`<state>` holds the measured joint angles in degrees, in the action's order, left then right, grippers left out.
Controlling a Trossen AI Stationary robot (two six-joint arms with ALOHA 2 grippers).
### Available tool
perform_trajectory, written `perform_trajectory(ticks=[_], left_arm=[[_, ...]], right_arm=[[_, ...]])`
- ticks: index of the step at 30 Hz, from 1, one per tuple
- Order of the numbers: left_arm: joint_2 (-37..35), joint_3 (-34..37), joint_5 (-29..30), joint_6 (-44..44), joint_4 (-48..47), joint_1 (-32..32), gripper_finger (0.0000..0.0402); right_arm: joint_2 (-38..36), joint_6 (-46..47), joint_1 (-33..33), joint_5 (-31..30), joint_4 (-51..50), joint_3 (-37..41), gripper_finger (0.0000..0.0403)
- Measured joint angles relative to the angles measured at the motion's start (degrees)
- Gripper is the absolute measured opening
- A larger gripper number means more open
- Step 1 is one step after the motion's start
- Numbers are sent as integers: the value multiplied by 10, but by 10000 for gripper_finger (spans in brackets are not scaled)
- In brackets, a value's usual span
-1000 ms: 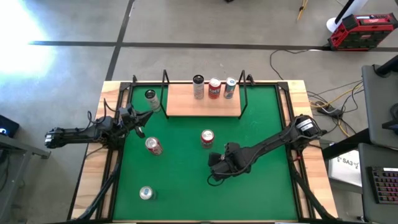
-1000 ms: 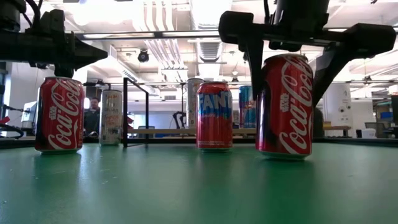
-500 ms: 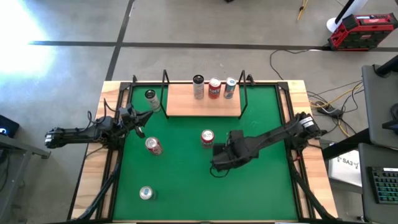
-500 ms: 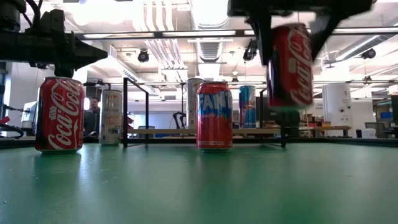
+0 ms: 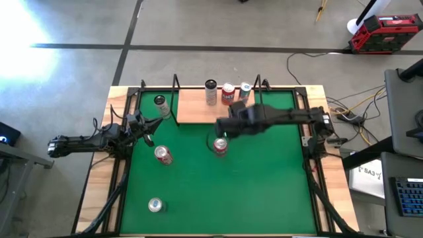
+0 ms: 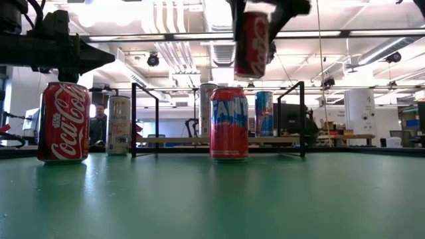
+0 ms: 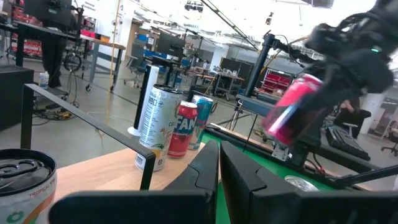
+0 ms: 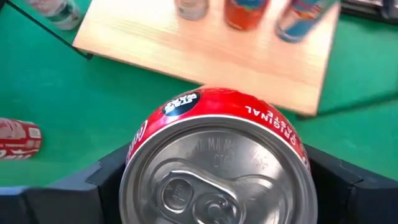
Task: Place canned beverage on shelf
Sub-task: Put the bottom red-white soda can on the shelf
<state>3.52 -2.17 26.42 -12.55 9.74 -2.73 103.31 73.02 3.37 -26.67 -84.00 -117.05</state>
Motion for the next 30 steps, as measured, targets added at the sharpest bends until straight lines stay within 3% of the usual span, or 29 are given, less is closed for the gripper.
perform_trajectory(ticks=[11, 22, 30], left_arm=[[0, 0, 0, 0, 0, 0, 0], [1, 0, 0, 0, 0, 0, 0], [2, 0, 0, 0, 0, 0, 0]], right_arm=[[24, -224, -114, 133, 116, 12, 326], [91, -334, -145, 154, 147, -9, 328], [175, -388, -149, 162, 139, -124, 329]])
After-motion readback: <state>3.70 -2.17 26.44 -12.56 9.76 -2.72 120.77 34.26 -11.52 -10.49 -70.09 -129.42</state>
